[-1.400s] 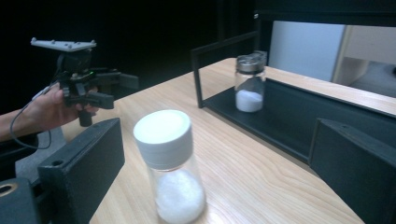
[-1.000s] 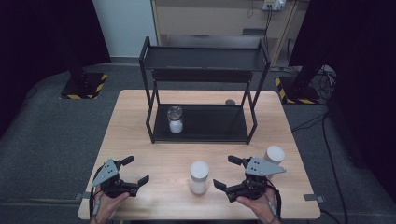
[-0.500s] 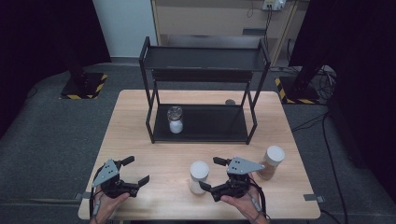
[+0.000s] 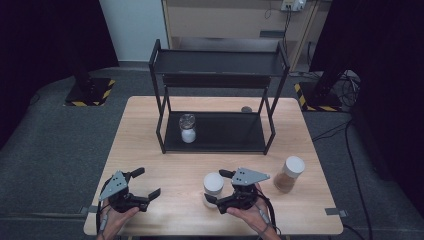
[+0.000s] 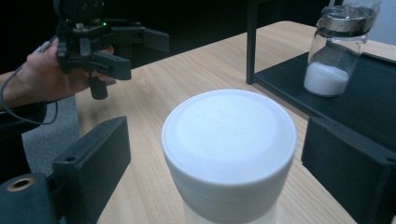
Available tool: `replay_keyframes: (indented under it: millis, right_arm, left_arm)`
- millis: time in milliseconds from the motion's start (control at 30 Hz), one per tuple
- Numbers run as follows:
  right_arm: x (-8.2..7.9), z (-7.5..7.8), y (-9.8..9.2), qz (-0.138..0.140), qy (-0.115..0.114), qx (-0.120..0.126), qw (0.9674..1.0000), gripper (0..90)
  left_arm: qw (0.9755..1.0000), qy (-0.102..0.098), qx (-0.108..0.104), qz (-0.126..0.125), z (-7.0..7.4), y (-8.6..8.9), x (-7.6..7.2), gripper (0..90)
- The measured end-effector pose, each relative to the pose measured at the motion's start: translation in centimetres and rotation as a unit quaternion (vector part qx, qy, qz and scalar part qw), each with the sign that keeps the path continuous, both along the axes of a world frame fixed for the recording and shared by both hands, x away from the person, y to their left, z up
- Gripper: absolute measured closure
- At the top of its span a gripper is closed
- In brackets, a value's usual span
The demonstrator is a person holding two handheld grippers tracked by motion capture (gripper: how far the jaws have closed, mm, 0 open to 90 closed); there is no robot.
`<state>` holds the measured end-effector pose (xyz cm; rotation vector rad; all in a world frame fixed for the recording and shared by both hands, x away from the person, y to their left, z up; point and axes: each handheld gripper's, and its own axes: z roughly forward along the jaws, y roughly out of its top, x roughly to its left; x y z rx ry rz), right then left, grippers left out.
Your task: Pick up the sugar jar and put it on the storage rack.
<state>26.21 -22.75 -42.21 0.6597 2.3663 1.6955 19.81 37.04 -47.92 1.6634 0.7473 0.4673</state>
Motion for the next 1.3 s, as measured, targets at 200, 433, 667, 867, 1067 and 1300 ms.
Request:
replay_keyframes:
  millis: [200,433,667,867,1067,1300]
  right_arm:
    - [0.3,-0.5,0.6,0.001,-0.005,-0.004,1.0000,20.0]
    - [0.0,-1.0,0.8,-0.006,-0.024,-0.011,0.9996,33.0]
    - [-0.4,-0.9,1.0,-0.009,-0.034,-0.016,0.9993,33.7]
    - [-0.3,-0.5,1.0,-0.004,-0.035,-0.025,0.9991,33.8]
    - [0.1,0.0,0.9,0.004,-0.030,-0.026,0.9992,33.8]
    - [1.1,1.4,0.6,0.015,-0.036,-0.022,0.9990,33.8]
  left_arm:
    - [1.0000,0.000,-0.001,0.000,0.0,0.0,-0.1,0.0]
    - [1.0000,0.002,-0.001,0.000,0.0,0.0,0.0,0.0]
    - [1.0000,0.001,-0.003,0.000,0.0,0.0,0.0,0.0]
    - [1.0000,0.001,-0.004,0.000,0.0,0.1,0.0,0.0]
    - [1.0000,0.003,-0.003,-0.003,0.0,0.0,0.1,0.0]
    - [1.0000,0.003,-0.004,-0.002,0.0,0.0,0.1,0.0]
